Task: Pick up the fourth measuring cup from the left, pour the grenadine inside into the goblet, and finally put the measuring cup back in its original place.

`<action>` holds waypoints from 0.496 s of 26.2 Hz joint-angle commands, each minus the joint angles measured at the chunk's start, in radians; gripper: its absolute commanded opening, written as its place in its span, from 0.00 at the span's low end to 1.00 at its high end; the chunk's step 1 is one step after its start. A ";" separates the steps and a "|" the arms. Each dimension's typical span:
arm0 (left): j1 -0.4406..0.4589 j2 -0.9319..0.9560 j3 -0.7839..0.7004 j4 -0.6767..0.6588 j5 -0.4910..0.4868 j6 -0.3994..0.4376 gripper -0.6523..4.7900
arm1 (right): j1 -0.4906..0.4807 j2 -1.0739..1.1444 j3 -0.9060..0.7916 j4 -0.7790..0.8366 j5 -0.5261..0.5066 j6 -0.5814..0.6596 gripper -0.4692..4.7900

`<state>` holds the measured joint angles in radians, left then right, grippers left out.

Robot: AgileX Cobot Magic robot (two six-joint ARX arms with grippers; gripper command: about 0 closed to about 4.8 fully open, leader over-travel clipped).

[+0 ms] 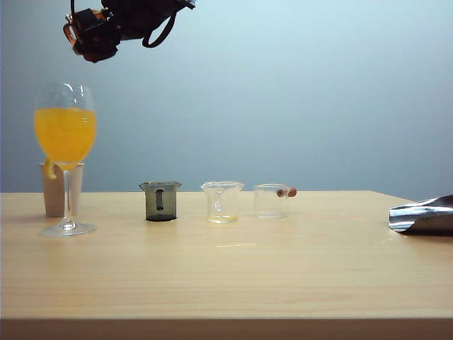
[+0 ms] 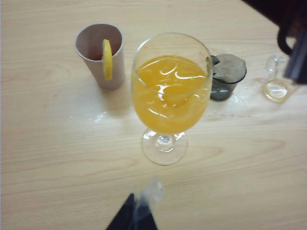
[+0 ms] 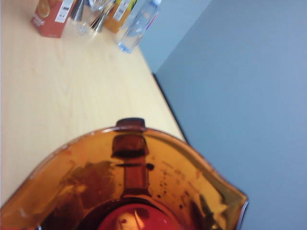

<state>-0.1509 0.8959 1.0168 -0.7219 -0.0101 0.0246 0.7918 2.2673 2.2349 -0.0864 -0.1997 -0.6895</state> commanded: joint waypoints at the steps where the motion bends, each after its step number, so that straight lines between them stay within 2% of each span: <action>1: 0.001 -0.002 0.005 0.002 0.014 -0.006 0.11 | 0.002 -0.001 0.007 0.081 -0.001 -0.034 0.36; 13: 0.001 -0.002 0.003 -0.034 0.010 -0.006 0.12 | 0.014 0.055 0.007 0.149 -0.001 -0.179 0.36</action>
<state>-0.1513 0.8967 1.0168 -0.7601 -0.0010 0.0242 0.8043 2.3257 2.2353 0.0200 -0.2016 -0.8333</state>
